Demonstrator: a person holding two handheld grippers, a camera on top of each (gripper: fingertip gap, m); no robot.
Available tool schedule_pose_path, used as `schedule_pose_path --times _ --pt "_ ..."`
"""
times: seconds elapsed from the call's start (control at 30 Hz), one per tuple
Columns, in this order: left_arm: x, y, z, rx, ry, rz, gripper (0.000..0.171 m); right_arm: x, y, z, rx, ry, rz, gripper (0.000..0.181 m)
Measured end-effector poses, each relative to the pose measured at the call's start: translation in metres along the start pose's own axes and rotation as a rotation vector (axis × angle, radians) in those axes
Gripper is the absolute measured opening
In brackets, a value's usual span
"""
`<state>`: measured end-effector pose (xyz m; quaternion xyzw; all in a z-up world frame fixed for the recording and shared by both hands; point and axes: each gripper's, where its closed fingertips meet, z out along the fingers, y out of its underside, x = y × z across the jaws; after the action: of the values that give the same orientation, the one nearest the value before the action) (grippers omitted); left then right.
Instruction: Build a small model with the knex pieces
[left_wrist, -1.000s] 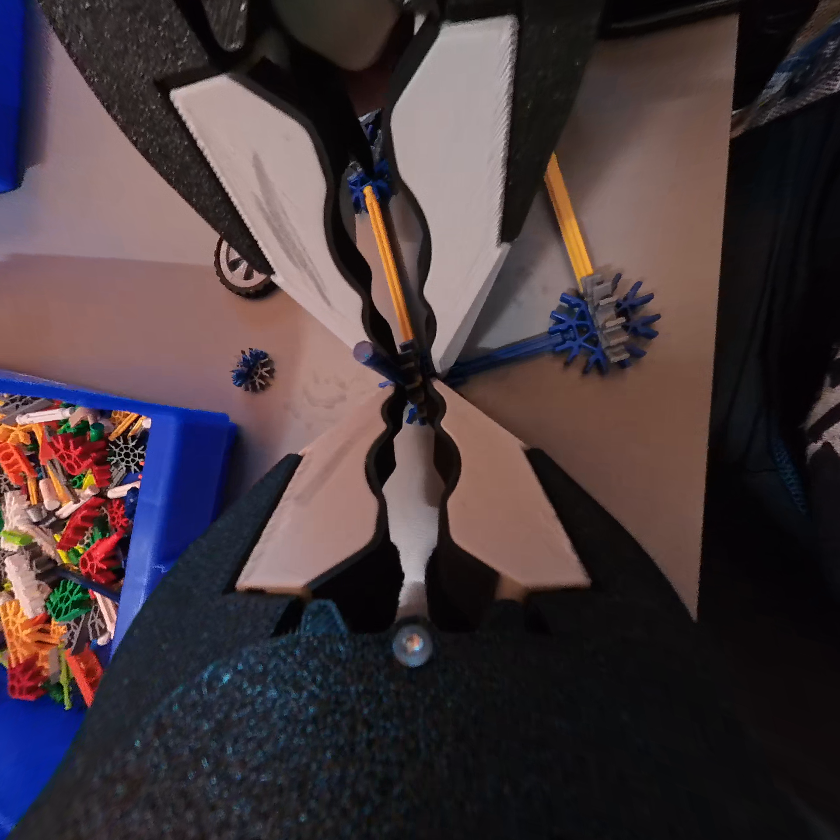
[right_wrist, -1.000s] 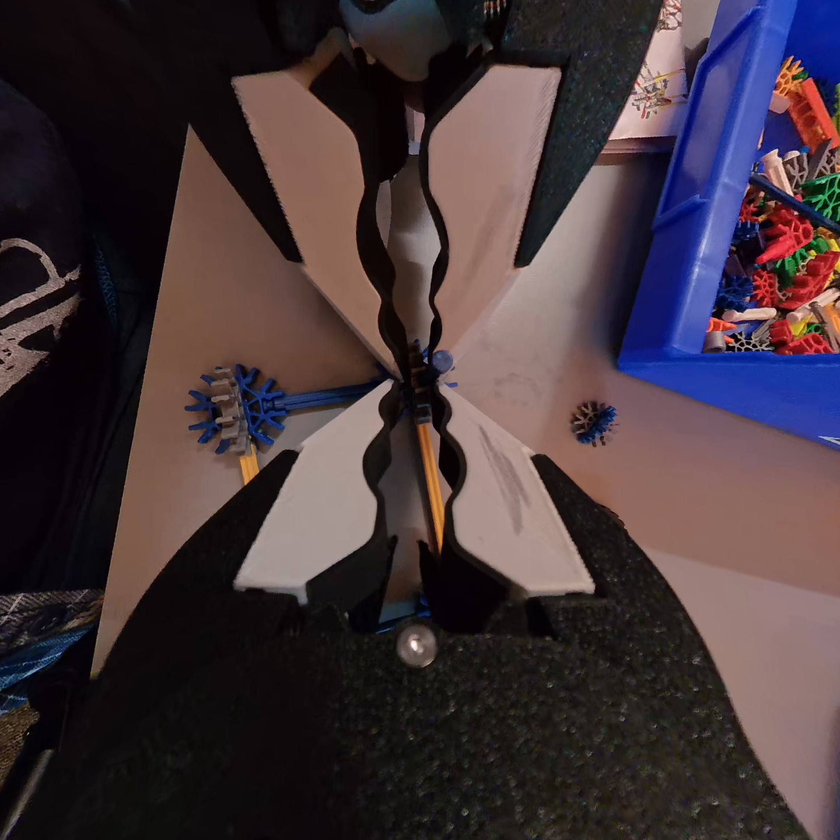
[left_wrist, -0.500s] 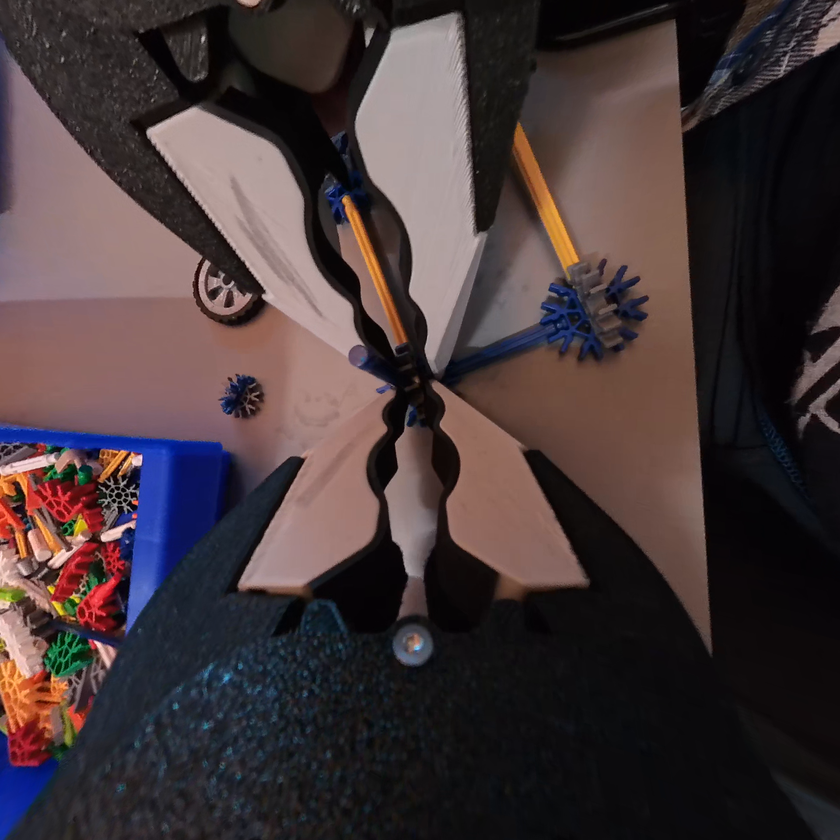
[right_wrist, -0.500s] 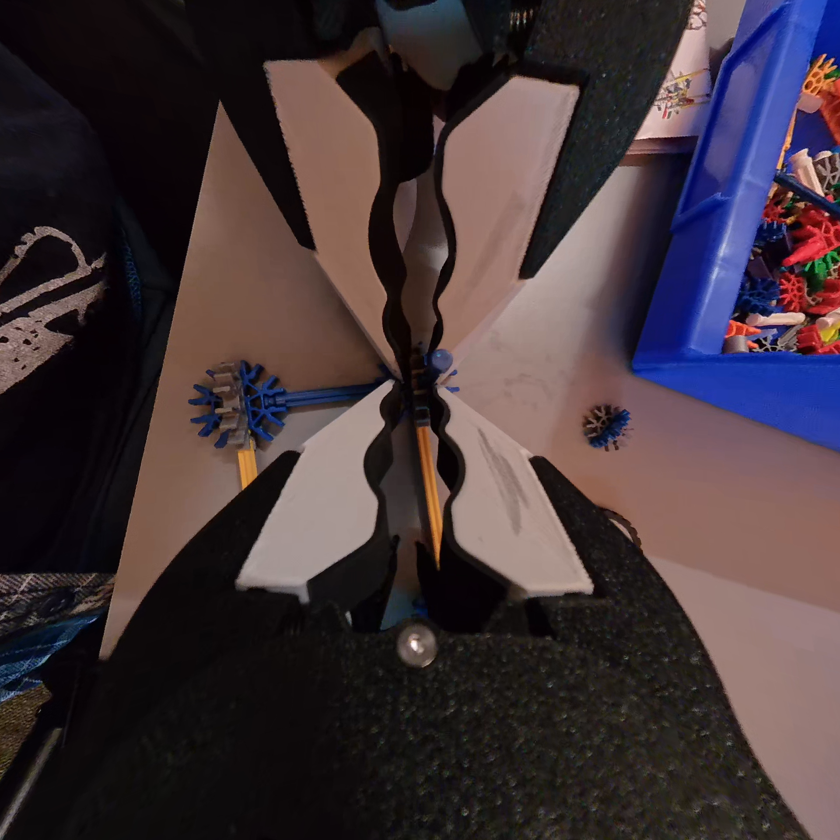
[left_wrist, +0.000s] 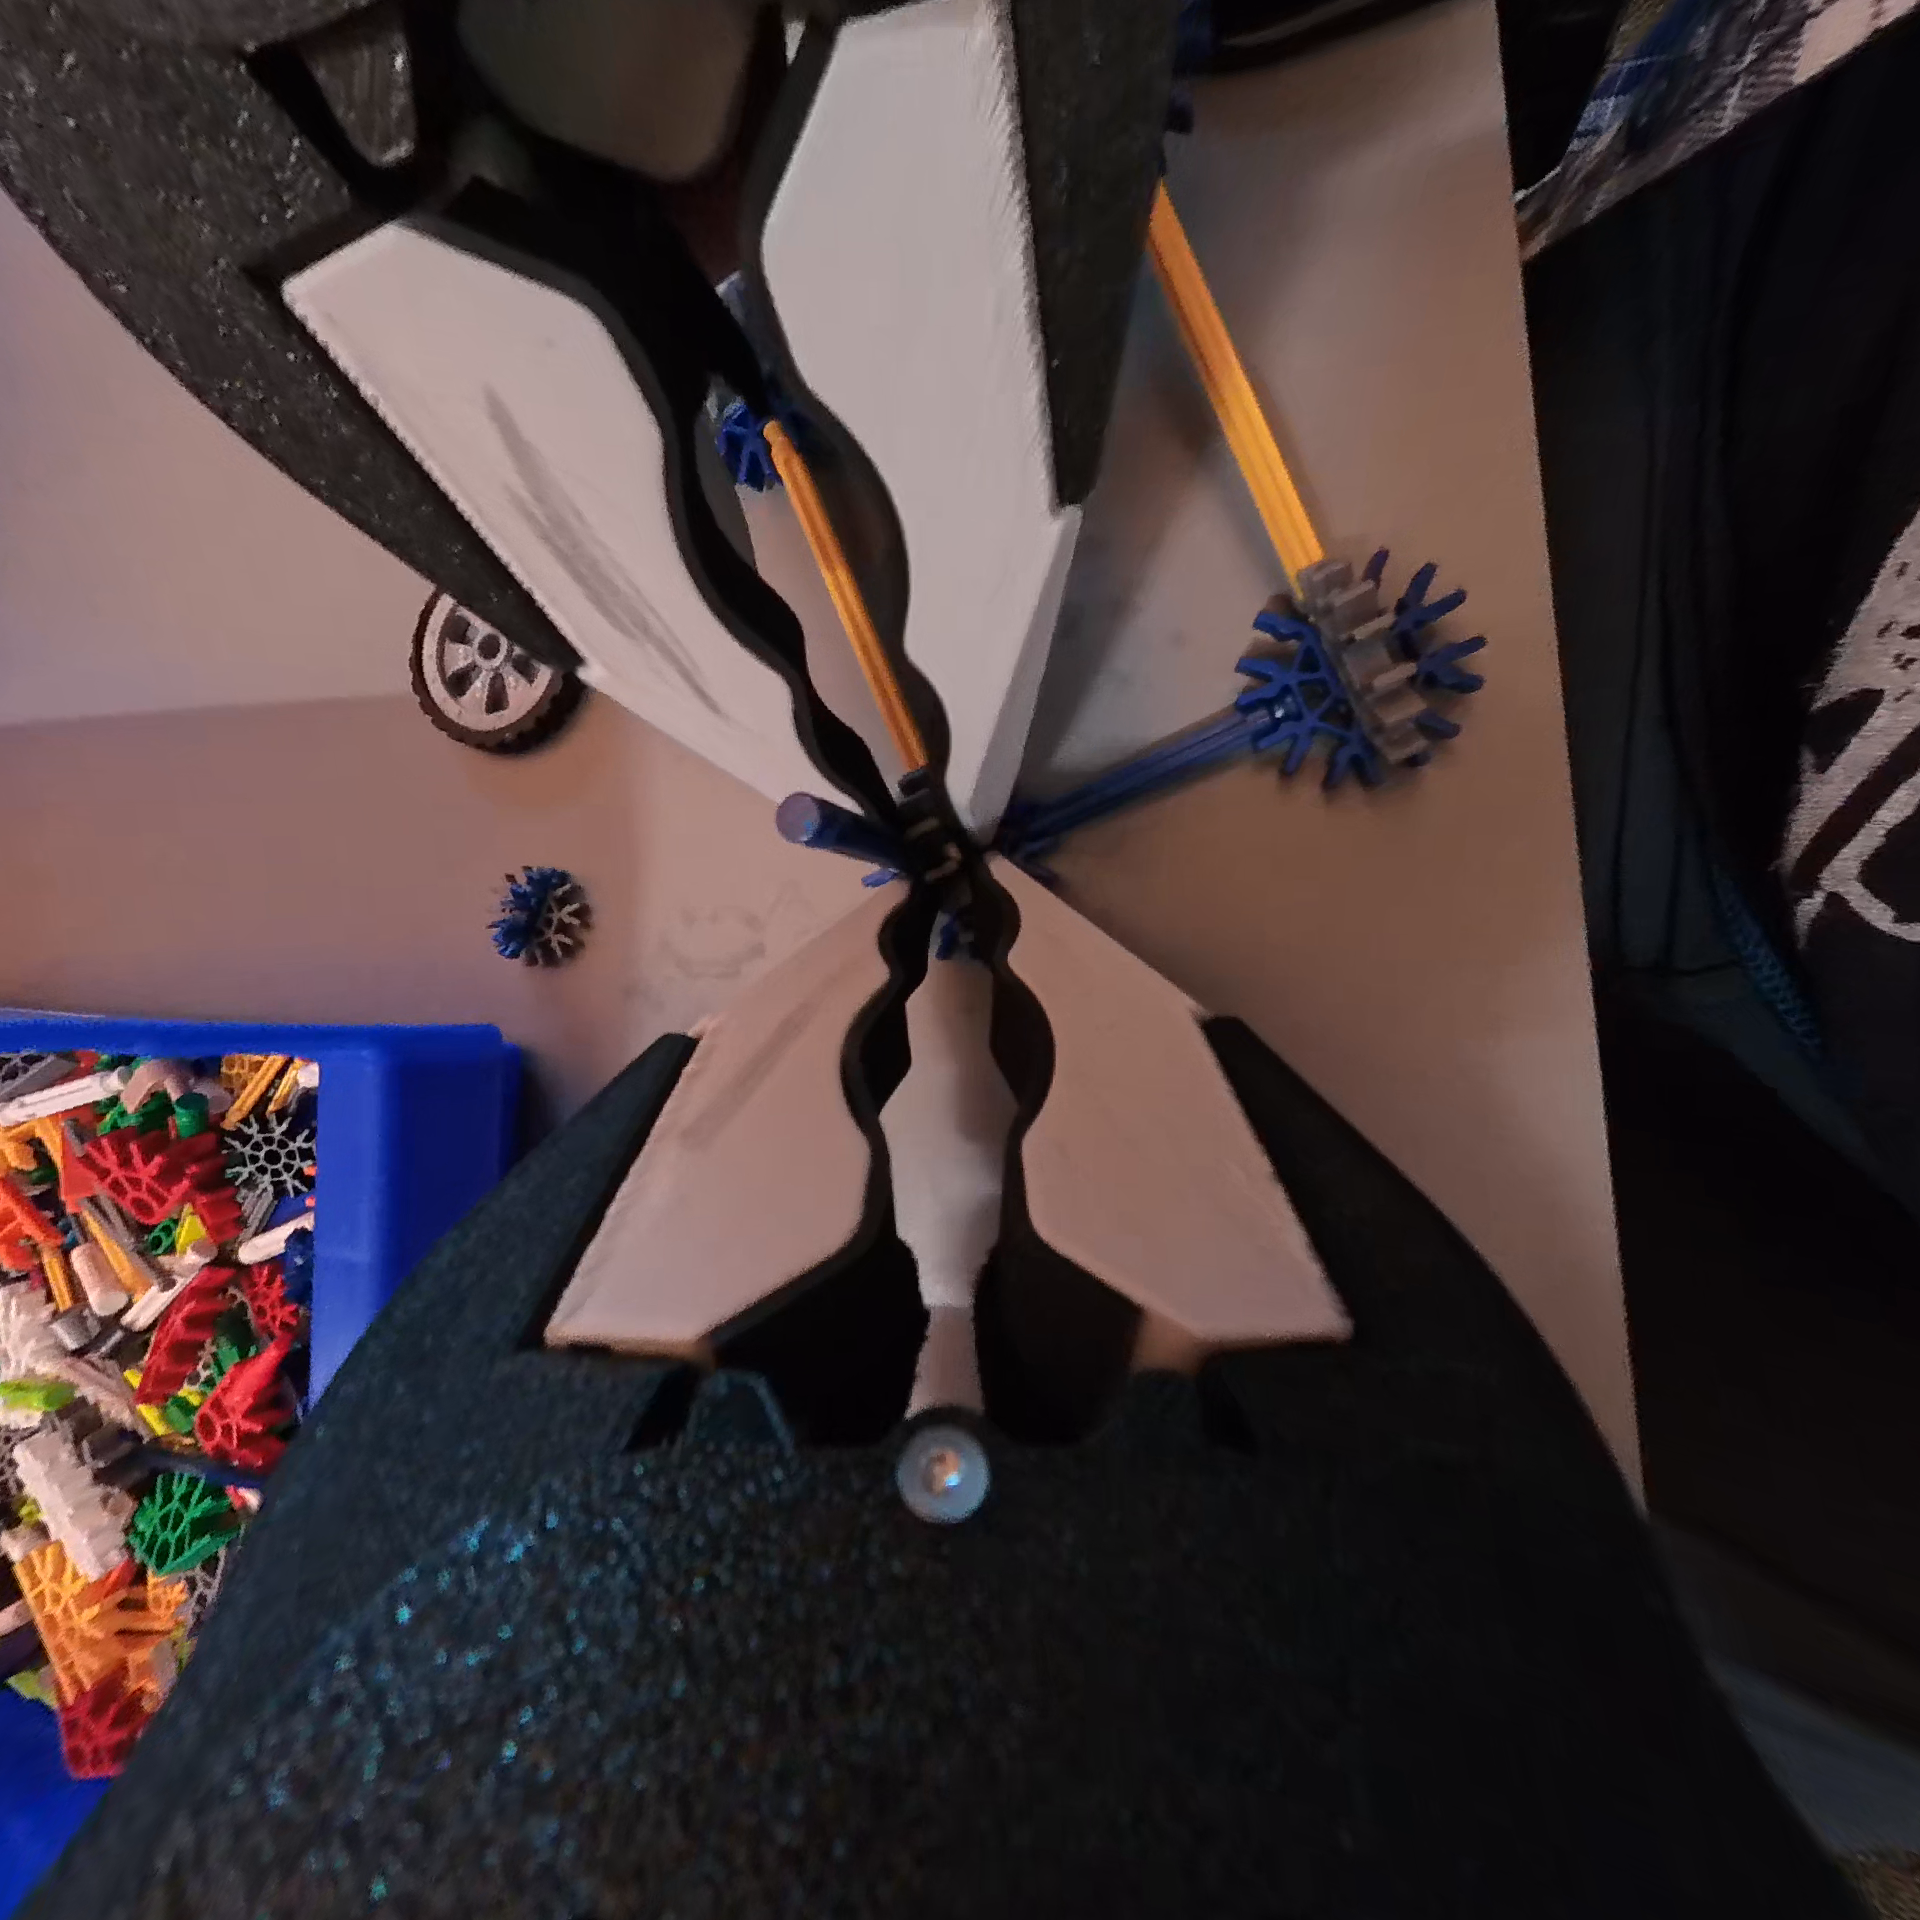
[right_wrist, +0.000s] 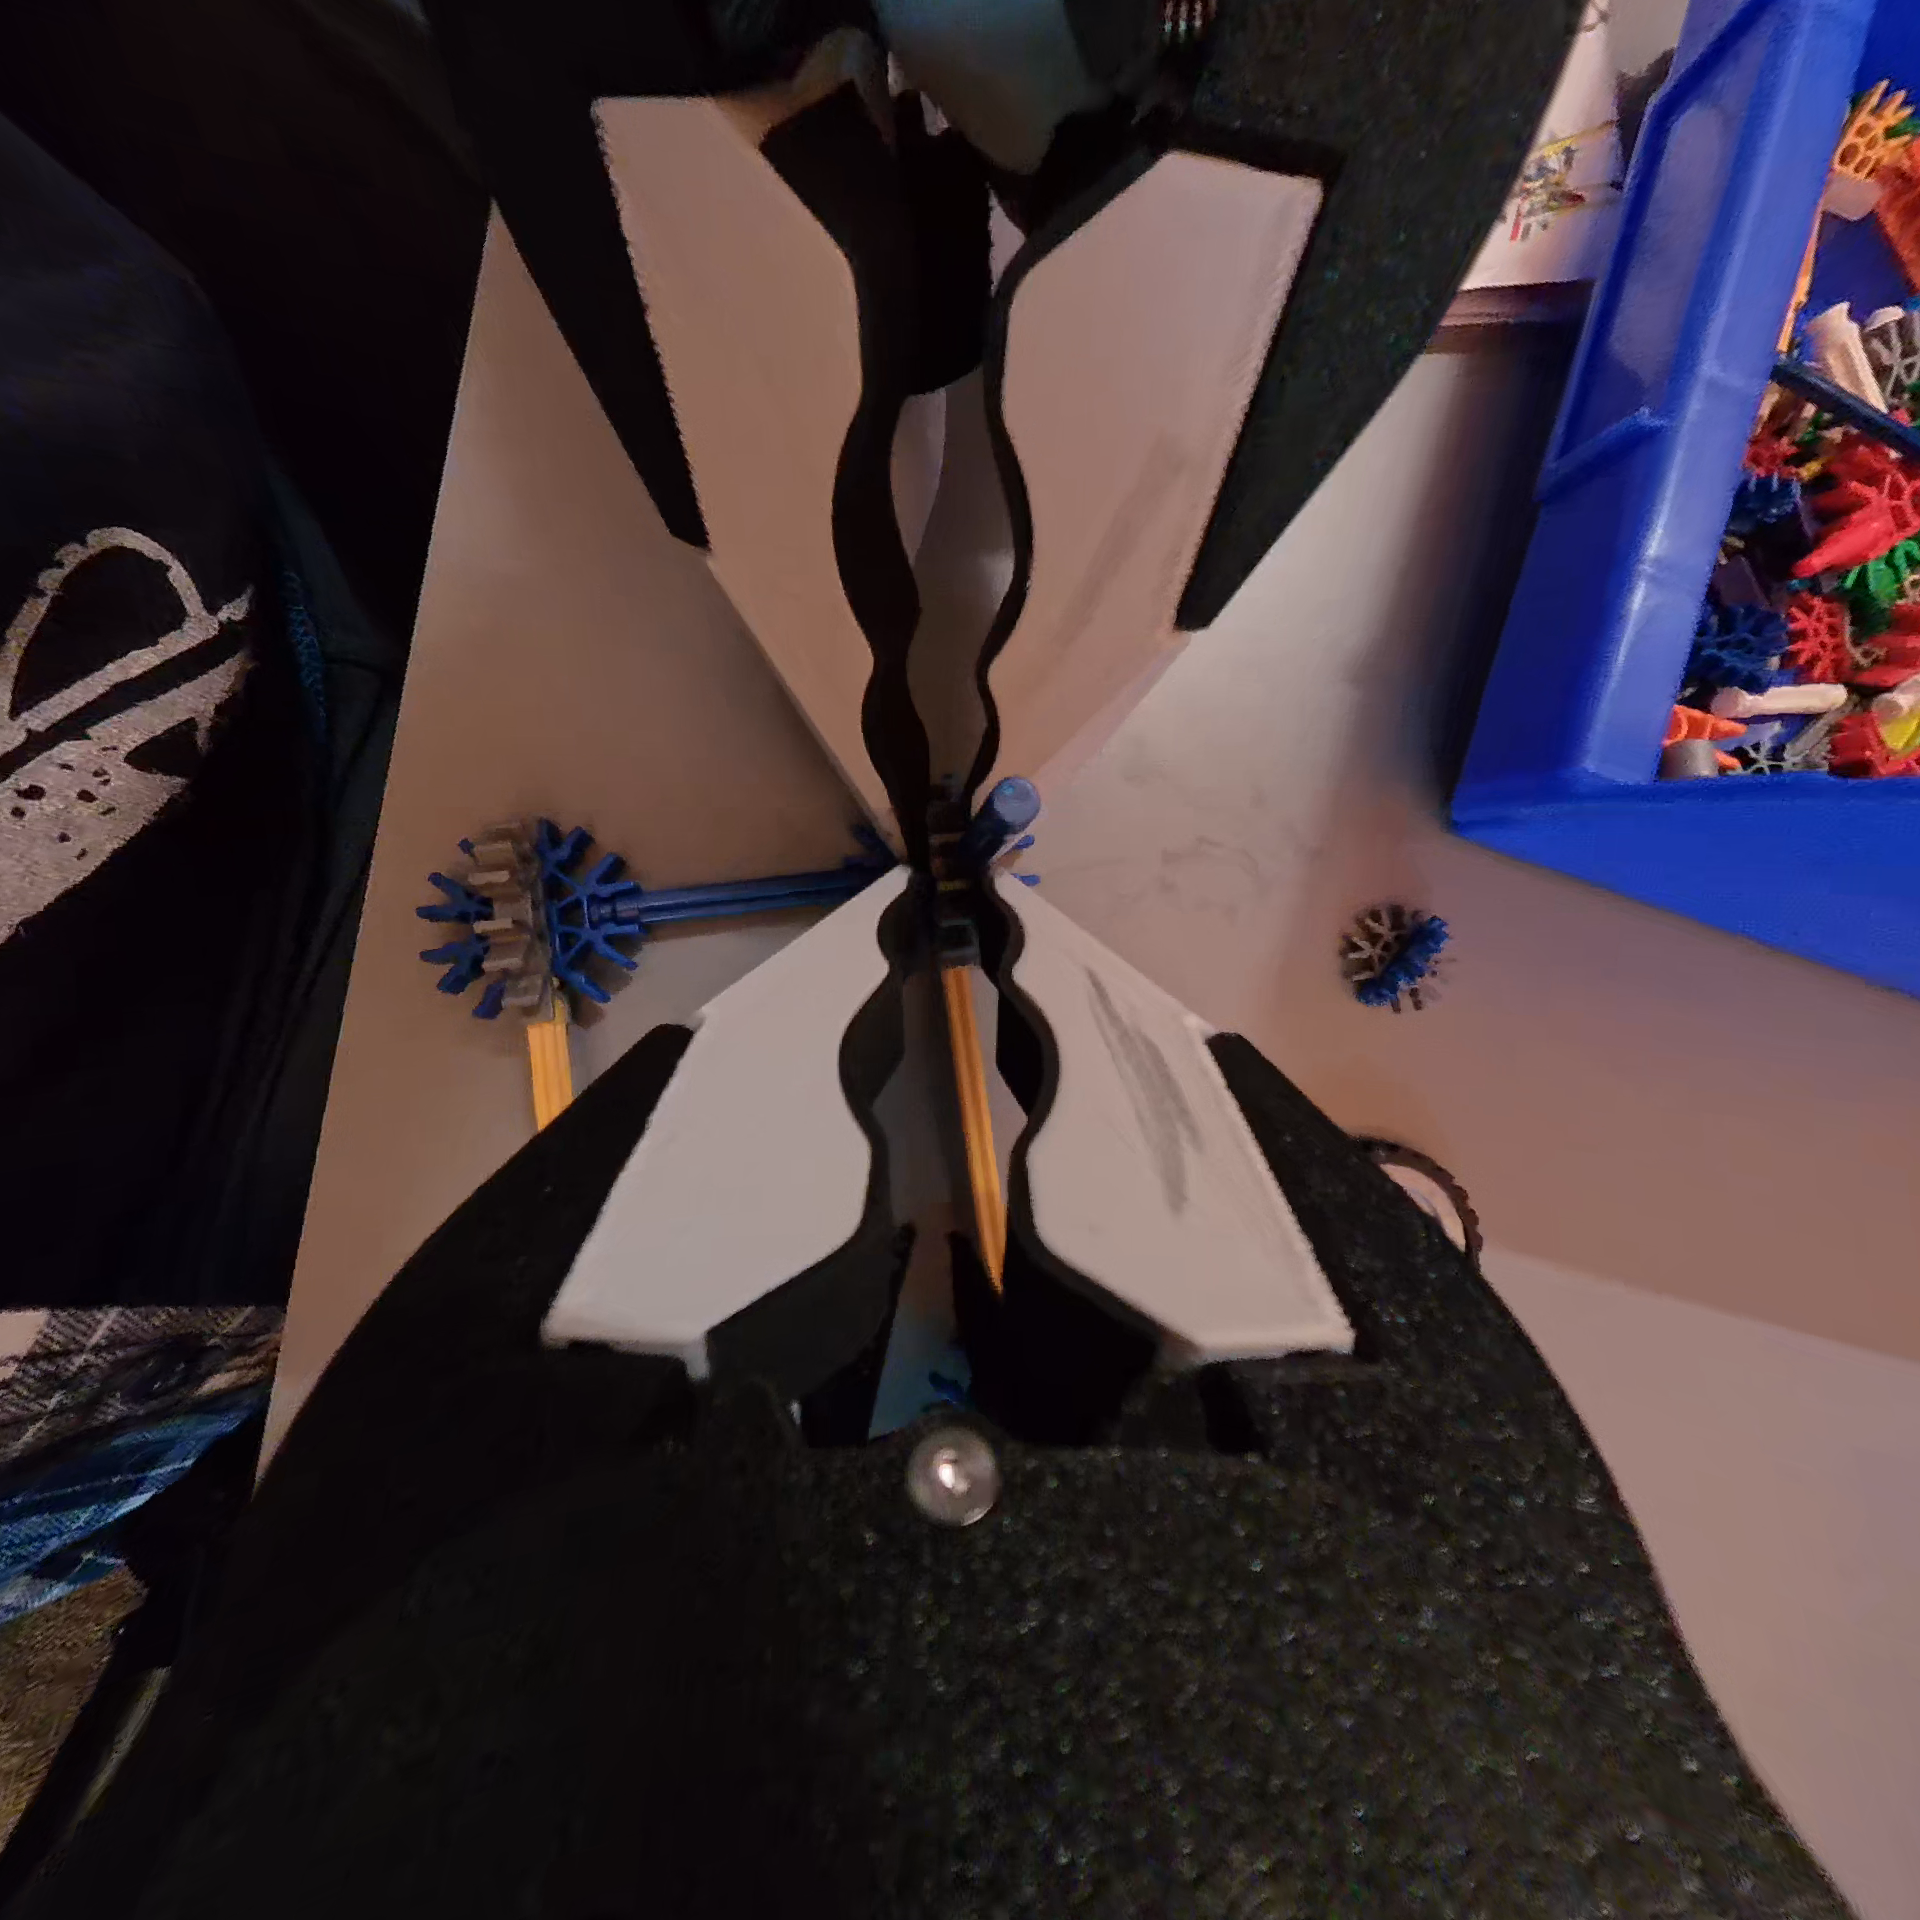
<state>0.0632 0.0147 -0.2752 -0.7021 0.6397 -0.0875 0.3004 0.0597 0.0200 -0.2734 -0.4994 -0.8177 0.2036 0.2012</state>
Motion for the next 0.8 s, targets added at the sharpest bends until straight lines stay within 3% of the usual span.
schedule_pose_path --times 0.8 --pt "-0.007 0.005 -0.003 0.059 -0.067 -0.111 0.007 0.011 -0.005 0.004 0.021 0.052 0.023 0.007"
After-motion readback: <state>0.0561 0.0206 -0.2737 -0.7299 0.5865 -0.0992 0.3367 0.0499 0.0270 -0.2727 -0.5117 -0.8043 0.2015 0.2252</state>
